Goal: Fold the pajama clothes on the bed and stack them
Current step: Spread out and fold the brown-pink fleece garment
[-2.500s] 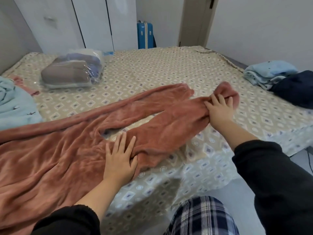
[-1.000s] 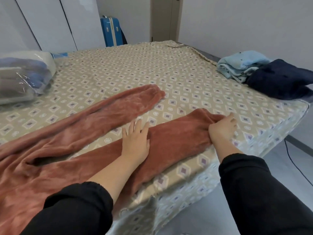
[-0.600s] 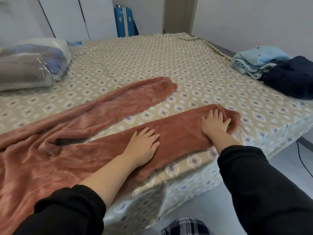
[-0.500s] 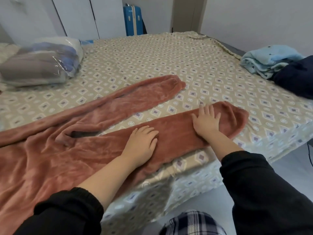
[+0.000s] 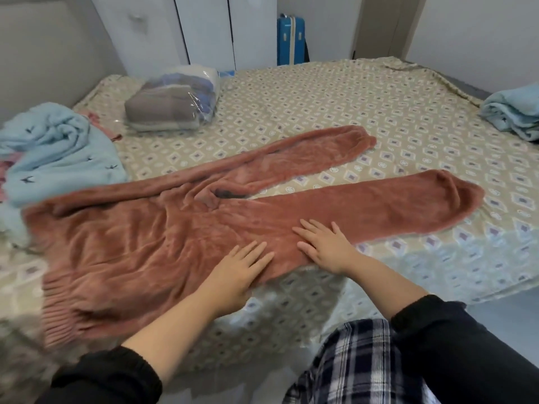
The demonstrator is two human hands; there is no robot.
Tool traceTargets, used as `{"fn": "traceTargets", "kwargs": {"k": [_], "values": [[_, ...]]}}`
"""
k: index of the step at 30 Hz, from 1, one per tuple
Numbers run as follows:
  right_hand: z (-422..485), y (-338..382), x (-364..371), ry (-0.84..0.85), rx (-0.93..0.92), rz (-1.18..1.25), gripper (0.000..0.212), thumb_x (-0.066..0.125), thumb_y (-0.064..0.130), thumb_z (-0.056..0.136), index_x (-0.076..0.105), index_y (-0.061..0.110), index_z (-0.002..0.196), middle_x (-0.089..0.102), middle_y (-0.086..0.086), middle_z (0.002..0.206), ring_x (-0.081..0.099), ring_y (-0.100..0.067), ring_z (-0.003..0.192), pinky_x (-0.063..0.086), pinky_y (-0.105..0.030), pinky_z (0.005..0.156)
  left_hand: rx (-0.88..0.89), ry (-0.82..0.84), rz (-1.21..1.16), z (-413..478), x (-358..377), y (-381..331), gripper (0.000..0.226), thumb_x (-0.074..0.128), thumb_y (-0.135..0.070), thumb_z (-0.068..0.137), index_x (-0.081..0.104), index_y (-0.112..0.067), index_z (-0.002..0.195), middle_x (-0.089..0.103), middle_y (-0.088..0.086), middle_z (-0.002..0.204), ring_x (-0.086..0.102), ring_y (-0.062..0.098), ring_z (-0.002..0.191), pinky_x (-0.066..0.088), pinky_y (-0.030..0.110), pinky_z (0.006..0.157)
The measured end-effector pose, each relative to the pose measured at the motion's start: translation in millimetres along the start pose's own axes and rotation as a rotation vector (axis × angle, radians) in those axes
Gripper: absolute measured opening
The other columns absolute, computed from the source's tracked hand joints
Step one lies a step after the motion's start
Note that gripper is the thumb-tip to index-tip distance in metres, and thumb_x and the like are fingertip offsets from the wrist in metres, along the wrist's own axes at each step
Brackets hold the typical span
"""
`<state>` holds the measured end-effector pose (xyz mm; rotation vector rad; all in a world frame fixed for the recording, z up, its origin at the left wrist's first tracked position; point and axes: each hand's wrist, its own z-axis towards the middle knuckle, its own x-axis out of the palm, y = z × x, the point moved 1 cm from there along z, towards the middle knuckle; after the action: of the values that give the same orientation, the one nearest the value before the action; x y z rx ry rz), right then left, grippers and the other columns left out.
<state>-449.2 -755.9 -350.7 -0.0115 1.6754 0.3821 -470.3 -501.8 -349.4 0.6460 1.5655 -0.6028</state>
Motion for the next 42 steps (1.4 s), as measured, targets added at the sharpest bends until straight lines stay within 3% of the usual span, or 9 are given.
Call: {"fn": "traceTargets", "kwargs": {"k": [4,6,12,15,18,23,29,37,42], "values": [[4.9,-2.5,-2.6,-0.001,0.263,0.055,0.051,0.022,0.038,0.104,0.019,0.023,0.153,0.010,0.001,0.161,0.008,-0.014,0.148,0.004,-0.048,0.117,-0.066,-0.136,-0.362,-9.2,-19.4,-10.7,0.060,0.038,0.003,0.093,0.031,-0.018,0.150,0.025,-0.003,0.157,0.022,0.011,0.145,0.006,0.008,0.111],[17.6,7.8,-11.3,0.003,0.360,0.093,0.052,0.025,0.031,0.102,0.022,0.016,0.151,0.016,-0.005,0.160,0.013,-0.019,0.147,0.008,-0.052,0.116,-0.023,-0.001,-0.452,-16.3,-26.0,-11.7,0.058,0.036,-0.004,0.096,0.029,-0.021,0.151,0.019,-0.008,0.159,0.011,0.004,0.146,-0.001,0.004,0.108],[26.1,73.5,6.3,0.021,-0.002,0.155,0.052,0.030,0.043,0.102,0.022,0.027,0.151,0.013,0.003,0.161,0.009,-0.016,0.148,0.003,-0.049,0.117,-0.443,-0.068,-0.112,-72.5,-13.0,54.6,0.051,0.022,-0.042,0.103,0.019,-0.031,0.153,0.007,-0.009,0.162,-0.006,0.013,0.149,-0.001,0.049,0.118],[38.9,80.9,13.1,0.070,0.170,0.008,0.057,0.025,0.043,0.102,0.014,0.023,0.154,0.003,0.003,0.162,0.002,-0.014,0.148,0.000,-0.054,0.115,-0.643,0.014,-0.038,-122.1,5.9,92.4,0.055,0.021,-0.050,0.102,0.012,-0.035,0.153,0.003,-0.009,0.162,-0.004,0.016,0.149,0.003,0.052,0.117],[58.8,111.9,11.8,0.045,0.382,-0.023,0.061,0.023,0.042,0.101,0.007,0.017,0.154,-0.002,-0.006,0.162,-0.001,-0.025,0.148,0.003,-0.060,0.115,-0.844,-0.214,-0.043,-171.6,13.9,119.2,0.054,0.033,-0.045,0.101,0.025,-0.029,0.152,0.011,0.000,0.162,0.001,0.023,0.149,0.006,0.052,0.116],[74.4,208.9,41.4,0.013,-0.094,0.065,0.062,0.025,0.049,0.100,0.007,0.024,0.154,0.000,-0.001,0.162,-0.003,-0.022,0.149,-0.001,-0.053,0.116,-1.319,-0.778,-0.823,-229.2,21.3,133.0,0.054,0.052,-0.030,0.097,0.035,-0.013,0.146,0.045,0.008,0.138,0.042,0.027,0.131,0.037,0.037,0.103],[86.4,220.1,66.8,0.089,-0.077,-0.039,0.061,0.018,0.057,0.098,0.010,0.032,0.153,0.001,0.007,0.162,-0.001,-0.018,0.148,0.000,-0.053,0.116,-1.294,-0.681,-1.146,-235.0,24.9,134.3,0.035,0.073,-0.026,0.085,0.062,-0.008,0.113,0.065,0.006,0.108,0.061,0.021,0.102,0.047,0.032,0.090],[87.5,219.1,68.2,0.074,-0.066,-0.021,0.059,0.021,0.057,0.098,0.014,0.034,0.152,0.004,0.009,0.161,0.000,-0.016,0.148,0.000,-0.051,0.116,-1.179,-0.873,-1.173,-250.2,12.1,128.1,0.026,0.063,-0.003,0.080,0.057,-0.025,0.093,0.071,0.000,0.081,0.066,0.008,0.068,0.048,0.016,0.059],[87.1,219.8,66.3,0.073,-0.068,-0.004,0.059,0.023,0.056,0.098,0.016,0.033,0.152,0.005,0.009,0.161,0.001,-0.016,0.148,0.001,-0.051,0.116,-1.200,-0.726,-1.144,-270.2,21.1,134.0,0.024,0.054,0.010,0.075,0.065,-0.010,0.068,0.060,-0.001,0.061,0.051,0.014,0.061,0.040,0.016,0.052]]}}
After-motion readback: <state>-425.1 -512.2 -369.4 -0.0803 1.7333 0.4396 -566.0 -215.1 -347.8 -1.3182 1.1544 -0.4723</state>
